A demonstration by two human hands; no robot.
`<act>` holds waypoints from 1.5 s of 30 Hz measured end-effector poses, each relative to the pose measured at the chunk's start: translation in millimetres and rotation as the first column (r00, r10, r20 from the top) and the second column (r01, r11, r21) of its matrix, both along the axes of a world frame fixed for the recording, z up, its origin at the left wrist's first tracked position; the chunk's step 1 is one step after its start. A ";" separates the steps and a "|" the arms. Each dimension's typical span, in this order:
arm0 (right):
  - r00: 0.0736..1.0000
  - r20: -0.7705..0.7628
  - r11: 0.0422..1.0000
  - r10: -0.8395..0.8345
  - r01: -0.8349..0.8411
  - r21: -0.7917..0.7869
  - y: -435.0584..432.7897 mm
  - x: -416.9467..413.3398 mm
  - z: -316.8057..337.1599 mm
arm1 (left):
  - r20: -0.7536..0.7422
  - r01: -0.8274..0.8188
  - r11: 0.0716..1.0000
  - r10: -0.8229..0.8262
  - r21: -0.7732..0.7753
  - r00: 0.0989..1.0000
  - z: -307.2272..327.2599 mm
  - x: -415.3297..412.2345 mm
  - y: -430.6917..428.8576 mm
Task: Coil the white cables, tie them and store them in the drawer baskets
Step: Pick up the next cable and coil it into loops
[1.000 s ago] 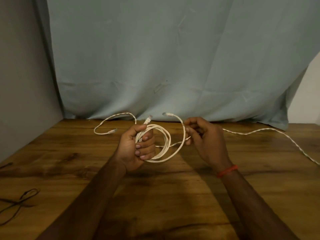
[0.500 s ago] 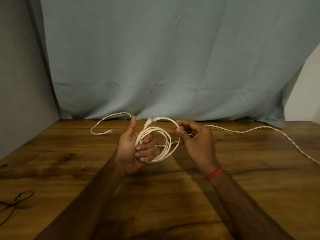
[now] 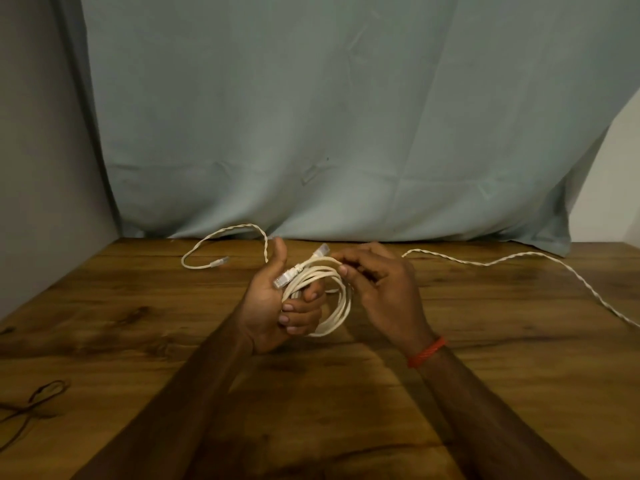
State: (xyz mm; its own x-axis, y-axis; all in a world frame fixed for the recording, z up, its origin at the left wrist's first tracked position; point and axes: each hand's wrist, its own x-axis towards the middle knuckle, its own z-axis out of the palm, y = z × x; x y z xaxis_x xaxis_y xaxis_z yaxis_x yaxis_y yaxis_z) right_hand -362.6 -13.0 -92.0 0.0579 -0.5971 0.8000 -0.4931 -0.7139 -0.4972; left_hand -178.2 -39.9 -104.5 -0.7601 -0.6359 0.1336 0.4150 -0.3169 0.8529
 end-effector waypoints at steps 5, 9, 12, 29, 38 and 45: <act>0.992 -0.124 0.999 -0.016 0.009 -0.054 0.5 -7.3 3.1 | 0.049 0.121 0.992 -0.120 -0.029 0.992 1.1 3.8 -0.6; 0.985 -0.169 0.997 0.044 -0.054 -0.054 1.4 -10.4 5.2 | 0.019 0.185 0.982 -0.186 0.019 0.982 2.3 2.9 2.4; 0.971 -0.193 0.990 0.142 -0.136 0.047 4.2 -8.4 7.5 | 0.002 0.231 0.972 -0.232 0.039 0.973 2.1 3.0 3.9; 0.896 -0.424 0.979 0.134 -0.053 0.198 -2.0 -6.0 -6.0 | 0.090 0.085 0.996 -0.087 0.019 0.992 2.0 4.5 3.0; 0.903 -0.424 0.986 0.070 0.002 0.166 -1.6 -7.8 -3.9 | 0.185 -0.202 0.969 0.227 -0.142 0.956 1.4 1.6 1.6; 0.886 -0.461 0.990 0.048 0.021 0.143 -3.4 -12.0 -5.3 | 0.163 -0.221 0.968 0.239 -0.119 0.957 1.7 -8.7 6.0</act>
State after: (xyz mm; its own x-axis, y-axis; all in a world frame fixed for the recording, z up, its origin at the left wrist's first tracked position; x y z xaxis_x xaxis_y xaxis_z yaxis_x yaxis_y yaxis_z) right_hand -374.6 -16.5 -97.3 0.4090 -0.6971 0.5888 -0.6822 -0.6622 -0.3100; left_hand -186.9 -33.9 -102.7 -0.6118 -0.7867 0.0828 0.3086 -0.1410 0.9407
